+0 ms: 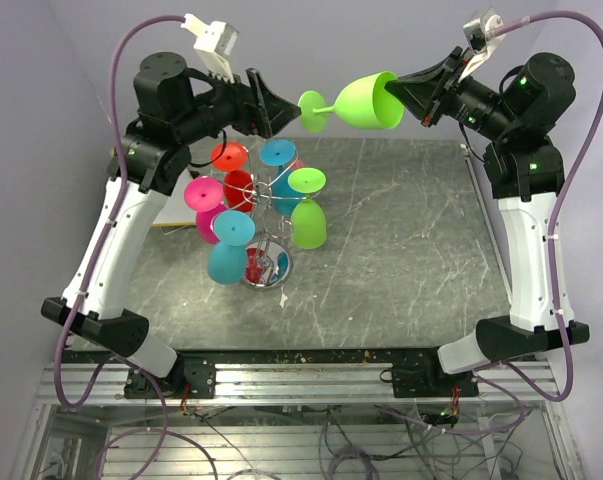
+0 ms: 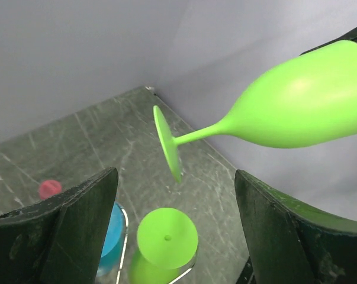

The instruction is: Place the wine glass upside down on the wine glass rack

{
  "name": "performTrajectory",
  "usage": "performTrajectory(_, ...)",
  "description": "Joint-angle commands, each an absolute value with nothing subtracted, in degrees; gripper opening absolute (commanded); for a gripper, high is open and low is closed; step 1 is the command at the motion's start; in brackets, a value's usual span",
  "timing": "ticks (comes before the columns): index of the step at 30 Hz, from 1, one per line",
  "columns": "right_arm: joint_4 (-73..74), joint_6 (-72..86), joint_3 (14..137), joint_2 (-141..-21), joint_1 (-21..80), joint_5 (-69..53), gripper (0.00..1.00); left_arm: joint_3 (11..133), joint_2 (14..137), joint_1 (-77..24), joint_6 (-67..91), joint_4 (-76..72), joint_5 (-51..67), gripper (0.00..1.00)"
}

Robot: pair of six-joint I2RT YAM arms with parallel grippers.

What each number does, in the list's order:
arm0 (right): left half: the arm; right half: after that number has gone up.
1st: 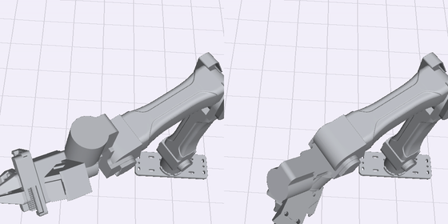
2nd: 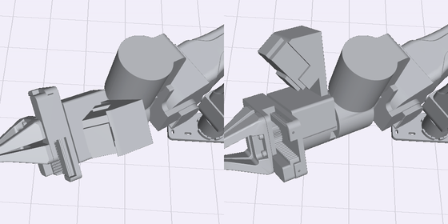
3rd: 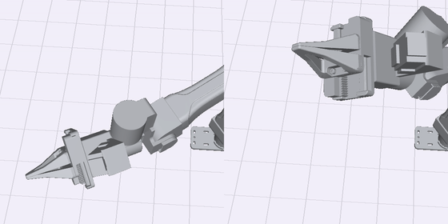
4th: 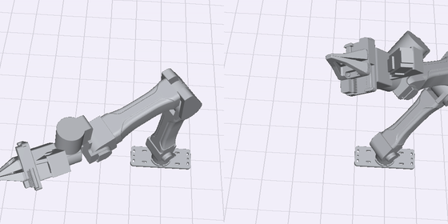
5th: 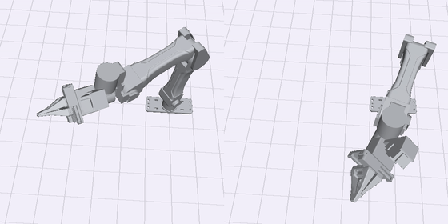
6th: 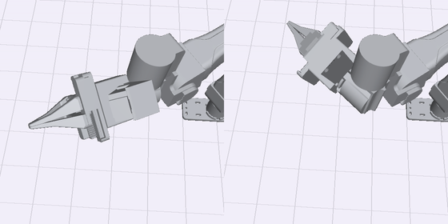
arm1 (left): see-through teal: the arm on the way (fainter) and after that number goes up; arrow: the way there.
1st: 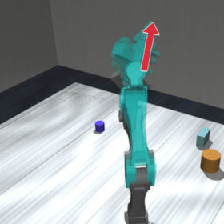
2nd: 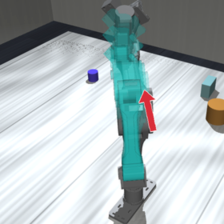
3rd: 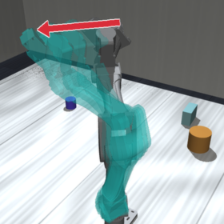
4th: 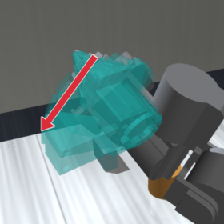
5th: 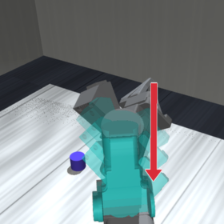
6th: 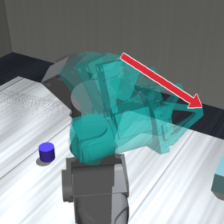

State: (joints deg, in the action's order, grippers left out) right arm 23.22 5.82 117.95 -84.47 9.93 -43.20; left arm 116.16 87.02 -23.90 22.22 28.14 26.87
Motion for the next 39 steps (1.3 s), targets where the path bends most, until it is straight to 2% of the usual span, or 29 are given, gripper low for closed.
performTrajectory(1, 20.54, 6.99, 117.27, -83.10, 10.07, -47.74, 0.00, 115.73, 88.43, -25.97, 26.32, 25.00, 25.66, 0.89)
performTrajectory(7, 21.99, 5.19, 116.89, -82.15, 10.10, -48.55, 0.00, 115.14, 90.66, -26.80, 29.25, 24.04, 25.72, 0.82)
performTrajectory(17, 22.61, 3.94, 117.05, -82.51, 10.09, -47.77, 0.00, 113.82, 92.17, -27.47, 32.12, 23.55, 29.26, 0.58)
performTrajectory(20, 22.57, 3.89, 116.99, -82.62, 10.05, -47.94, 0.00, 113.60, 92.36, -27.58, 32.49, 23.65, 29.82, 0.47)
performTrajectory(27, 22.68, 3.49, 116.56, -82.79, 10.06, -47.55, 0.00, 112.46, 92.46, -27.75, 34.46, 22.51, 31.67, 0.31)
performTrajectory(31, 22.74, 2.84, 115.31, -82.82, 10.03, -47.89, 0.00, 112.86, 92.14, -27.76, 34.11, 22.31, 31.51, 0.08)
performTrajectory(39, 28.69, -4.92, 114.35, -80.98, 9.81, -47.36, 0.49, 116.14, 89.11, -26.98, 27.89, 25.22, 27.55, 0.07)
